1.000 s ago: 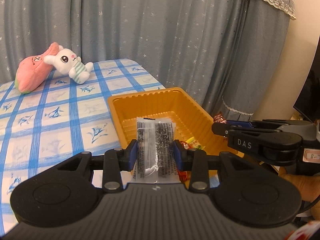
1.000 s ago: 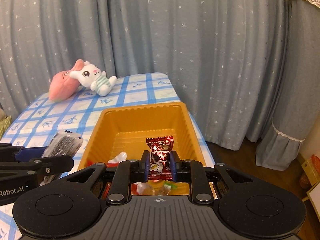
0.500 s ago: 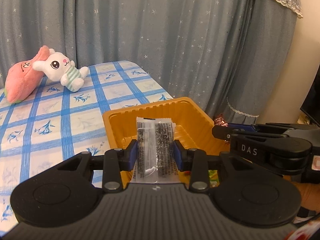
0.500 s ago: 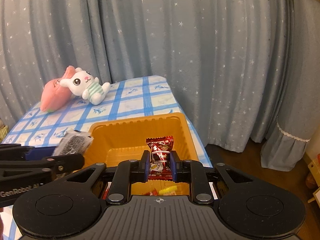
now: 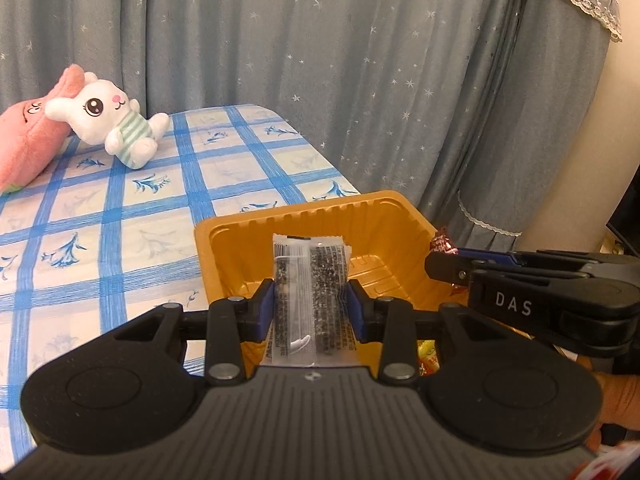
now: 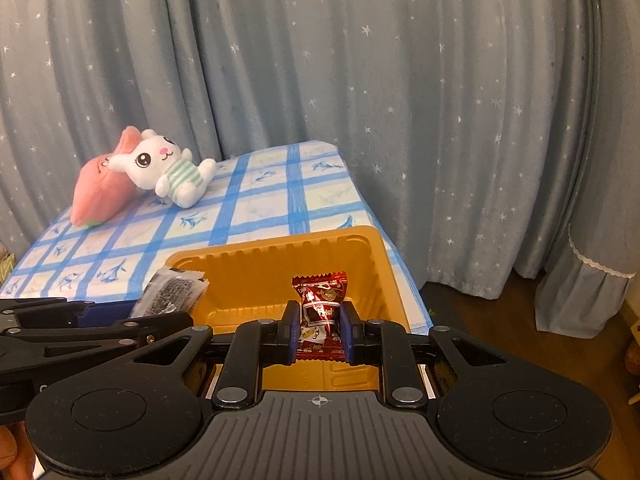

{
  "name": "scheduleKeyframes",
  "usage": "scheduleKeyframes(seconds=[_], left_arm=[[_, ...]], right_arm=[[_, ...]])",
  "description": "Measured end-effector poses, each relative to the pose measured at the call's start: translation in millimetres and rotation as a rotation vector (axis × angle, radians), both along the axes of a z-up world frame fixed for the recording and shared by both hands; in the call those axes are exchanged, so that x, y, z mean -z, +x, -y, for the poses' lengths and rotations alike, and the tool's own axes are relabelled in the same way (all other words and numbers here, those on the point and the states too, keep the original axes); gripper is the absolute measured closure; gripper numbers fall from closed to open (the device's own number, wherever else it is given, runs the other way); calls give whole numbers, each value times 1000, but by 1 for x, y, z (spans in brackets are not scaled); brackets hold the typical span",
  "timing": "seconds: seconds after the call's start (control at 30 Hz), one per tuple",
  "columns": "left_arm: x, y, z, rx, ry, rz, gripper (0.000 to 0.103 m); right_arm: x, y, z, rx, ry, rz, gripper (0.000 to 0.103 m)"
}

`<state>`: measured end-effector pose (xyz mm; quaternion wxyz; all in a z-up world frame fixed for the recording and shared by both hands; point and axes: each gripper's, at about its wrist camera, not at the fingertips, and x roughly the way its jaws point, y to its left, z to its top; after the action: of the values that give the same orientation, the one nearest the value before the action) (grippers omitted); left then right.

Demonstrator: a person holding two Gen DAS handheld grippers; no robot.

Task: Organize snacks
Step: 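Open both grippers to drop the silver packet and chocolate bar into the tray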

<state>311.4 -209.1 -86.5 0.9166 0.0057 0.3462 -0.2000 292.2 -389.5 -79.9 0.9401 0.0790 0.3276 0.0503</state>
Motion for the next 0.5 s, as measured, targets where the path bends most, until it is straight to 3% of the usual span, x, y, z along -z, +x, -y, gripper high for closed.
scheduleKeyframes(seconds=[0.17,0.5], left_arm=[[3,4,-2,-15,-5,5,61],[-6,-15,-31,-69,-30,31,61]], right_arm=[[4,2,3,3,13,-15,82],[5,1,0,-14,33,-17,82]])
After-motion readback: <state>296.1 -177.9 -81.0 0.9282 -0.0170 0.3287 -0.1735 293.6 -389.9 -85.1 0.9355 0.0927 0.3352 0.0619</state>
